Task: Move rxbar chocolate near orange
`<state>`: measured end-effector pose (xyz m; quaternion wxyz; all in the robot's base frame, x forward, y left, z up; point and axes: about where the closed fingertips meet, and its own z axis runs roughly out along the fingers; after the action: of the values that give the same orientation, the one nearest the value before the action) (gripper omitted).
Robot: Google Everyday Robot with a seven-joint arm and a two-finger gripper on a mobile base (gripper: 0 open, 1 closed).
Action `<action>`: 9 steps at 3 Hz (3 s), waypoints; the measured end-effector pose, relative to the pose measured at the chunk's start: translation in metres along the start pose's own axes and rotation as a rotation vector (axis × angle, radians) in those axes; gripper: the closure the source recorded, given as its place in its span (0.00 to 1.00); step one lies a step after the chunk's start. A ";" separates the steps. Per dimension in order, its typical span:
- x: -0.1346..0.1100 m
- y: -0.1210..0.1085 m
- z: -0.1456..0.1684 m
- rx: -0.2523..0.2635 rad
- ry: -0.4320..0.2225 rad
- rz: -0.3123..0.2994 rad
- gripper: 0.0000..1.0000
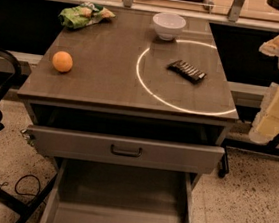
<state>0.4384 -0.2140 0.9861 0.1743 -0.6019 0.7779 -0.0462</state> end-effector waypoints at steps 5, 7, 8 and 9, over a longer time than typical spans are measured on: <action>-0.022 -0.230 0.069 0.239 -0.710 0.311 0.00; -0.047 -0.271 0.146 0.264 -0.872 0.368 0.00; -0.058 -0.264 0.179 0.234 -0.884 0.368 0.00; -0.078 -0.257 0.203 0.192 -0.894 0.332 0.00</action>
Offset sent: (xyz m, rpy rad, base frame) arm 0.0967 -0.0286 0.0161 0.2756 -0.1342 -0.0611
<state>0.7583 -0.1814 0.8851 0.5511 -0.4119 0.7046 0.1736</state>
